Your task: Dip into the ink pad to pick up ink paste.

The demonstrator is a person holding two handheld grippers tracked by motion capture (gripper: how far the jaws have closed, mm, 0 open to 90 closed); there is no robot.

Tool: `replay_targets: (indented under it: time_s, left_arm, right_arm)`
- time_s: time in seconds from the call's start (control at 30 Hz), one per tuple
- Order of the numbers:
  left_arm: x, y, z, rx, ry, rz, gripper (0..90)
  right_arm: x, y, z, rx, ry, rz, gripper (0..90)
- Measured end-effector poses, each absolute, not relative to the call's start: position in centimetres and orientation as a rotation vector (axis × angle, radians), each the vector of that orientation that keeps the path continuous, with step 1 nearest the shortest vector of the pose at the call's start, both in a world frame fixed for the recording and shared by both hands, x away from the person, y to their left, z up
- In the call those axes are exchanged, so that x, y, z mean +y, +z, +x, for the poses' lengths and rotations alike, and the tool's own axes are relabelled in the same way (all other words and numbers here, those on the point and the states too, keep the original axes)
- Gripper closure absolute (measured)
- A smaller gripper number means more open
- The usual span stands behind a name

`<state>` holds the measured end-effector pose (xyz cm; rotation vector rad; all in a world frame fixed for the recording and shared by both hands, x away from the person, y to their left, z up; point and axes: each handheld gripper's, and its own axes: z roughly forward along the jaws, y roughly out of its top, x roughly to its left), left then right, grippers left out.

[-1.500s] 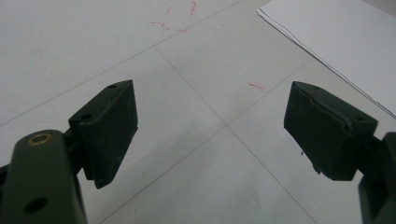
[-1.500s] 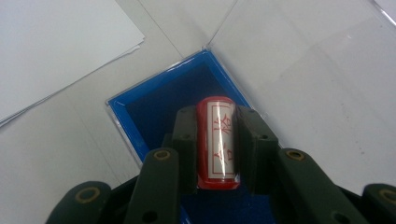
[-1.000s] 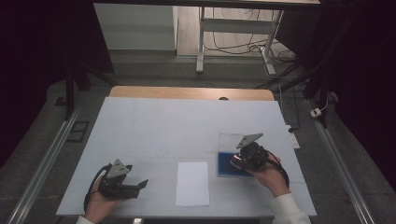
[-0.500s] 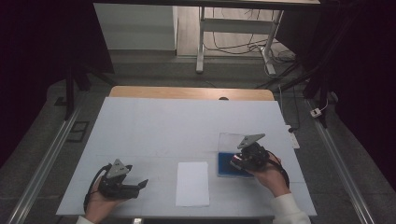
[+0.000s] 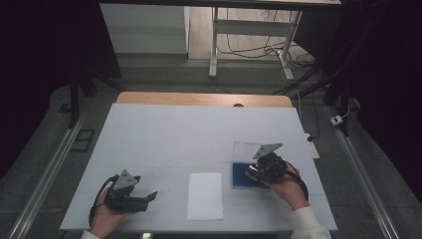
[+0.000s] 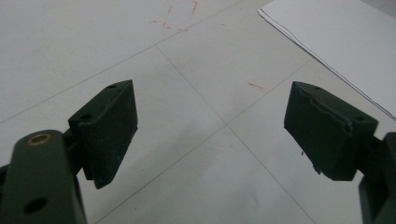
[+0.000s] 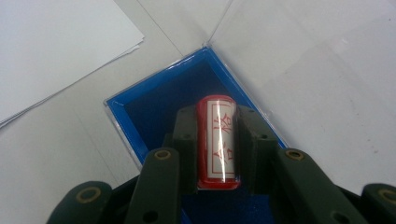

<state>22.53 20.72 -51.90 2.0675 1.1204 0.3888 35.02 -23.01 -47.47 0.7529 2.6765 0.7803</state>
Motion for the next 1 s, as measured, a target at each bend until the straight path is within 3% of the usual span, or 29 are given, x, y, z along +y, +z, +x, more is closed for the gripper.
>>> replay_targets:
  time_s: [1.0]
  left_arm:
    - [21.0, -52.0, 22.7, 1.126, 0.390, 2.067, 18.0]
  right_arm:
    - [-23.1, -45.1, 34.1, 2.617, 0.894, 0.746, 70.2]
